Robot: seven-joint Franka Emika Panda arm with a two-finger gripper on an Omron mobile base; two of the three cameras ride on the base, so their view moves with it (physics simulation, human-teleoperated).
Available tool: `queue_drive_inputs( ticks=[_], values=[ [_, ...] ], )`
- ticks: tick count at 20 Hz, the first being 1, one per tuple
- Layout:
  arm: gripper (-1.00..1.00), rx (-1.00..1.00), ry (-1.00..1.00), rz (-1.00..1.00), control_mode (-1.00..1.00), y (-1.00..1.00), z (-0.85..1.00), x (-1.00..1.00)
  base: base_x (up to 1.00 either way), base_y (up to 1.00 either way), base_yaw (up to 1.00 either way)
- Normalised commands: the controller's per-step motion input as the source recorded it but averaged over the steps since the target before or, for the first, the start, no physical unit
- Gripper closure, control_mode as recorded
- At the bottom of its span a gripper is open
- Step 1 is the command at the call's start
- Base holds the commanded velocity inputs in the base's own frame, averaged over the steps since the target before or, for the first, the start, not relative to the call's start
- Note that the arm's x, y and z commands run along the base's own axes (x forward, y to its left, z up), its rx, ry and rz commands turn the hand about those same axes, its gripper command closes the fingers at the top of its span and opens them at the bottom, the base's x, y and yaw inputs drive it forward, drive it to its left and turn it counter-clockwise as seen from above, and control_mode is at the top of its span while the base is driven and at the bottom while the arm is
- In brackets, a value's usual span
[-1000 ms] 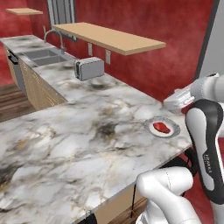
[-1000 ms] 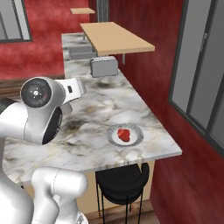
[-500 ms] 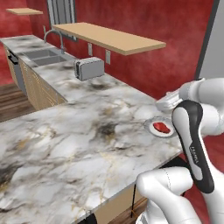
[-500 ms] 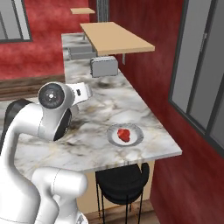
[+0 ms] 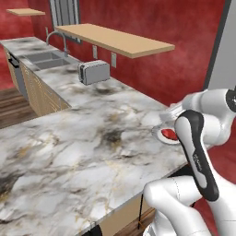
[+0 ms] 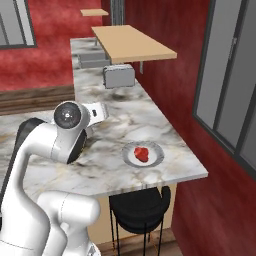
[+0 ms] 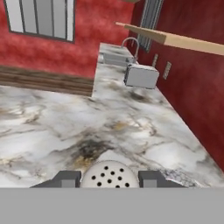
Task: Retrieve the shaker from the cabinet and place it next the steak on a plate on the dining table.
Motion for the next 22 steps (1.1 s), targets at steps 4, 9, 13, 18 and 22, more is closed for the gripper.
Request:
queue_drive_inputs(
  ticks=[4, 9, 13, 18, 22],
  values=[
    [1.00, 0.10, 0.05, 0.00, -1.00, 0.00, -0.32, 0.16, 0.00, 0.00, 0.00],
    [1.00, 0.14, 0.00, 0.00, -1.00, 0.00, -0.31, 0.11, 0.00, 0.00, 0.00],
    [1.00, 0.06, 0.00, 0.00, -1.00, 0.00, -0.27, 0.08, 0.00, 0.00, 0.00],
    [1.00, 0.00, 0.00, 0.00, -1.00, 0.00, -0.27, 0.18, 0.00, 0.00, 0.00],
    [1.00, 0.00, 0.00, 0.00, -1.00, 0.00, -0.23, 0.29, 0.00, 0.00, 0.00]
  ],
)
